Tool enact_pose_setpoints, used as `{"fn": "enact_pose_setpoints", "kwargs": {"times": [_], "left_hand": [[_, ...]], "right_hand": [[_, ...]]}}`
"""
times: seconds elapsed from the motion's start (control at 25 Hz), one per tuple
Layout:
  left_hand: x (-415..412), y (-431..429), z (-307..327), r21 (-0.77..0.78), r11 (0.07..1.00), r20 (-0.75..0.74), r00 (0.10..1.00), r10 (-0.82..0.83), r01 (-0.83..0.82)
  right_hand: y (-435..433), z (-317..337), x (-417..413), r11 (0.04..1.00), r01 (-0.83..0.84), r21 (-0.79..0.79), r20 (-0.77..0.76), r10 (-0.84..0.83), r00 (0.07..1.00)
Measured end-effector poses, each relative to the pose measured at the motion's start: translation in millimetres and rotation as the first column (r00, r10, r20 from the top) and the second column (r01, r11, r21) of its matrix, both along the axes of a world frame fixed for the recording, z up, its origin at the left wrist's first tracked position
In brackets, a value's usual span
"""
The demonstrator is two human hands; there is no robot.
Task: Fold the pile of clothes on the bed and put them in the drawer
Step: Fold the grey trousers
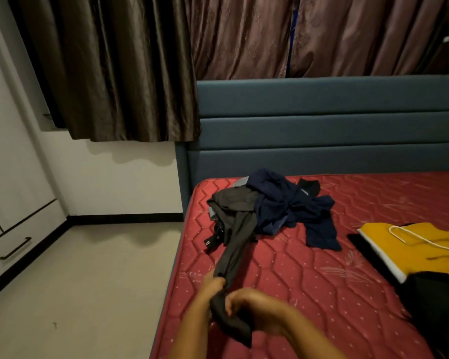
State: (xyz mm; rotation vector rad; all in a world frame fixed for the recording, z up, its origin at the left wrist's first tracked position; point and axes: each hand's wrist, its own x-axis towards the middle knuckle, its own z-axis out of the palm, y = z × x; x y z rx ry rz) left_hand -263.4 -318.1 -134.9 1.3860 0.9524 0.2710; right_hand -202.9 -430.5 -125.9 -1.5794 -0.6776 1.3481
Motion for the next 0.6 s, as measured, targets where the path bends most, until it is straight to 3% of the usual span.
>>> {"fn": "enact_pose_setpoints", "kwargs": {"times": [0.08, 0.2, 0.28, 0.36, 0.4, 0.48, 0.52, 0.6], "left_hand": [[-33, -25, 31, -0.041, 0.996, 0.104, 0.992, -0.078, 0.083], [-87, -72, 74, -0.137, 0.911, 0.242, 0.905, -0.35, 0.389], [-106, -88, 77, -0.108, 0.79, 0.133, 0.797, -0.59, 0.603], [-119, -87, 51, -0.025, 0.748, -0.131, 0.74, -0.66, 0.663], [-124, -86, 36, 0.015, 0.788, -0.229, 0.769, -0.597, 0.616], [-133, -82, 16, 0.1, 0.91, -0.307, 0.883, -0.356, 0.402], [-138, -83, 11, 0.12, 0.946, -0.289, 0.922, -0.256, 0.301], [-141, -92, 21, 0.019, 0.994, -0.165, 0.981, -0.107, 0.111]], "right_hand": [[-18, 17, 14, 0.97, 0.237, 0.046, -0.01, -0.237, 0.971], [-38, 19, 26, 0.889, 0.458, 0.013, -0.105, -0.454, 0.885], [-41, 15, 17, 0.847, 0.528, 0.066, -0.213, -0.505, 0.836], [-43, 19, -2, 0.757, 0.628, 0.182, -0.244, -0.584, 0.774], [-44, 23, -13, 0.735, 0.642, 0.217, -0.232, -0.6, 0.766], [-47, 32, -33, 0.784, 0.563, 0.261, -0.211, -0.523, 0.826], [-48, 35, -40, 0.816, 0.497, 0.294, -0.174, -0.466, 0.868], [-55, 45, -52, 0.894, 0.283, 0.348, -0.073, -0.275, 0.959]]}}
